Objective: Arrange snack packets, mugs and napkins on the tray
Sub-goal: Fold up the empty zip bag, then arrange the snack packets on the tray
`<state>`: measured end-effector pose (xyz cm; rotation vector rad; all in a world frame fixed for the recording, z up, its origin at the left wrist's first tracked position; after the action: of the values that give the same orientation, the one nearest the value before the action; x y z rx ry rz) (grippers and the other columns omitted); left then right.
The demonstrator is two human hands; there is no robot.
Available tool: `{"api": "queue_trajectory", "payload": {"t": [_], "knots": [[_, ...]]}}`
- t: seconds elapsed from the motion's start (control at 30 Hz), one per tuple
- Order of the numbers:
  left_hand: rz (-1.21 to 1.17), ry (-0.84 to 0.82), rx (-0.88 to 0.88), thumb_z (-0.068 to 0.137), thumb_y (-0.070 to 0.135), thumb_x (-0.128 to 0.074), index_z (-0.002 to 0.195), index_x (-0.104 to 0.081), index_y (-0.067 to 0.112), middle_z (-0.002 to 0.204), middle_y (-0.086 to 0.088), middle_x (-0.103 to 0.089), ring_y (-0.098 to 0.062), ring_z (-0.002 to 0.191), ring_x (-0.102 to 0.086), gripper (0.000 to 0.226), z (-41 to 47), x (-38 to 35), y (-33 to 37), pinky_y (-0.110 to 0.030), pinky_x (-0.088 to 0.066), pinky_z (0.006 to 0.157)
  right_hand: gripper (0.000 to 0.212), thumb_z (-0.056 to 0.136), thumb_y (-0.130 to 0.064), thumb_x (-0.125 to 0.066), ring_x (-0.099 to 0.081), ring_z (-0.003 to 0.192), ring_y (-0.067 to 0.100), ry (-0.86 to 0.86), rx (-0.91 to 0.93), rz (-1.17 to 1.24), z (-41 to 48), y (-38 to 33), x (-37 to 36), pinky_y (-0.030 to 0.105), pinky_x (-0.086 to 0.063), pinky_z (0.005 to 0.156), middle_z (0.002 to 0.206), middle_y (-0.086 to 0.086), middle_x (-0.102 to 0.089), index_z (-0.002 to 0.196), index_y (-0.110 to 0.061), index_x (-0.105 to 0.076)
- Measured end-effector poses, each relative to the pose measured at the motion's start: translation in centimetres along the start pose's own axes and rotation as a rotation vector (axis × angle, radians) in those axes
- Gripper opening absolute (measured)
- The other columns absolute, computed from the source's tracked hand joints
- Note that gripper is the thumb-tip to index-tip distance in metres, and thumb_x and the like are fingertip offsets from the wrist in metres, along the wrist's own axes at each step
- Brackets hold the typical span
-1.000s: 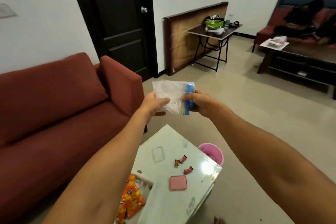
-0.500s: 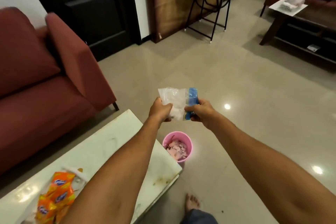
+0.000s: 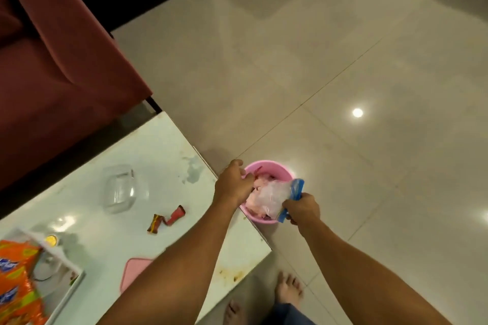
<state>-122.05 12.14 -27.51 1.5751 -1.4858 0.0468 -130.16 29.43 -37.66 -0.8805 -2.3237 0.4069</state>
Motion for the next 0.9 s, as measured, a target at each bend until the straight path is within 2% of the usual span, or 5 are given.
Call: {"api": "queue_trajectory", "payload": {"t": [0.2,0.4,0.53,0.77,0.9], "knots": [[-0.021,0.043,-0.044,0.096,0.025,-0.06,0.137,-0.054,0.022,0.119,0.004,-0.068,-0.016,0.1,-0.062,0.042,5.4,-3.3,-3.0,-0.028,-0.045,0.082,0.045,0.079,-0.013,-0.081,-0.074,0.076,0.029,-0.121,-0.009,0.011,6.7,1.2,-5.8,0.044,-0.064,0.072,0.089,0.011,-0.07,0.12,-0.011,-0.061],[0.017,0.034,-0.075,0.098,0.027,-0.059,0.137,-0.053,0.021,0.119,0.001,-0.068,-0.017,0.094,-0.06,0.04,7.4,-5.4,-3.9,-0.03,-0.054,0.081,0.056,0.078,-0.031,-0.085,-0.069,0.058,0.019,-0.058,-0.029,-0.148,8.3,0.8,-7.4,0.024,-0.052,0.044,0.081,0.002,-0.064,0.121,-0.016,-0.053],[0.026,0.024,-0.05,0.097,0.026,-0.06,0.134,-0.056,0.019,0.116,0.003,-0.068,-0.015,0.096,-0.06,0.038,6.4,-4.3,-3.2,-0.027,-0.046,0.079,0.031,0.087,-0.023,-0.068,-0.07,0.081,0.029,0.023,0.041,-0.332,6.5,0.0,-5.2,0.036,-0.06,0.075,0.092,0.008,-0.067,0.115,-0.011,-0.062],[-0.018,0.1,-0.034,0.094,0.025,-0.06,0.129,-0.063,0.019,0.123,0.002,-0.071,-0.021,0.116,-0.064,0.035,-1.6,4.5,3.7,-0.026,-0.047,0.097,0.023,0.1,-0.022,-0.052,-0.063,0.08,0.023,-0.028,0.359,-0.297,-5.0,-8.0,-0.3,0.018,-0.045,0.065,0.104,0.011,-0.074,0.107,-0.014,-0.073],[-0.066,0.276,-0.037,0.094,0.025,-0.058,0.126,-0.066,0.019,0.127,-0.002,-0.07,-0.025,0.12,-0.062,0.034,-9.2,14.1,7.3,-0.031,-0.047,0.102,0.023,0.095,-0.02,-0.055,-0.069,0.097,0.035,-0.109,0.636,-0.227,-16.1,-16.5,0.6,0.038,-0.054,0.086,0.101,0.014,-0.076,0.102,-0.01,-0.075]]}}
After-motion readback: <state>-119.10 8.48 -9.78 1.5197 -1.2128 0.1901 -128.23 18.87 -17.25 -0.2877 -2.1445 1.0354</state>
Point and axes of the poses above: each hand's wrist, its own z-axis towards the middle knuckle, its own x-axis out of the back of the hand, y = z × x, the point moved 1 cm from there along z, towards the middle knuckle
